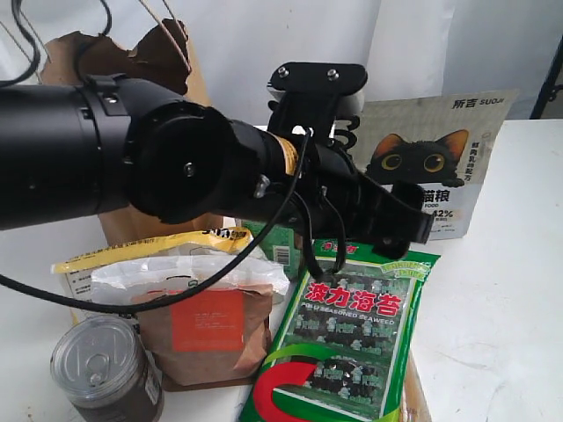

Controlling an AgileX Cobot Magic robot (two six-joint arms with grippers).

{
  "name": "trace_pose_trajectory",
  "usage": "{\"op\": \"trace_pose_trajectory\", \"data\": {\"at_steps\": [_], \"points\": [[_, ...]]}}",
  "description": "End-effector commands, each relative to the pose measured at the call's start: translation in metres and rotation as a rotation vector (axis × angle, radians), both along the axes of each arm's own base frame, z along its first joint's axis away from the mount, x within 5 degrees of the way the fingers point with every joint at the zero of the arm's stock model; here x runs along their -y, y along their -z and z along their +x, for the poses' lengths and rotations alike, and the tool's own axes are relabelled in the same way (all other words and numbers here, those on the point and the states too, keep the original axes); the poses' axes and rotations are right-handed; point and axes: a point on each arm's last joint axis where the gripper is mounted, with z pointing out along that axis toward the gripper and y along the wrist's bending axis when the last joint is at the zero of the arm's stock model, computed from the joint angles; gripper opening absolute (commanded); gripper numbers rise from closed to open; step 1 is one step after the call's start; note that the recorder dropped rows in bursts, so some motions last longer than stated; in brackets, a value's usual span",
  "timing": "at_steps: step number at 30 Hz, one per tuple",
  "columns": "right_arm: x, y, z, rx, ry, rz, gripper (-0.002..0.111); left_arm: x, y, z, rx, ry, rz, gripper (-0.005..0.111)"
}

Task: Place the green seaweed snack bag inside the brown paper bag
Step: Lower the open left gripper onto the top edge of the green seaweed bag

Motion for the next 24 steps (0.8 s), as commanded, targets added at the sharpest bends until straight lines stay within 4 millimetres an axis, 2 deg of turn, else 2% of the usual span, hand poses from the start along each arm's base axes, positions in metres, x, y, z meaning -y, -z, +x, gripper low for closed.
{"op": "trace_pose_trajectory", "data": {"at_steps": [1, 5, 10, 13, 24], "points": [[0.0, 0.0, 0.0, 0.004, 0.004, -0.001, 0.0, 0.005, 0.007, 0.002, -0.018, 0.043, 0.083, 0.087], [0.0, 0.0, 0.0, 0.004, 0.004, -0.001, 0.0, 0.015, 0.008, 0.003, -0.002, 0.1, 0.122, 0.087], [0.0, 0.0, 0.0, 0.004, 0.004, -0.001, 0.0, 0.032, 0.009, -0.006, 0.058, 0.202, 0.164, 0.086], [0.0, 0.0, 0.0, 0.004, 0.004, -0.001, 0.0, 0.042, 0.019, -0.008, 0.053, 0.247, 0.241, 0.085], [0.0, 0.0, 0.0, 0.004, 0.004, -0.001, 0.0, 0.074, 0.048, 0.013, 0.007, 0.274, 0.311, 0.085]]}}
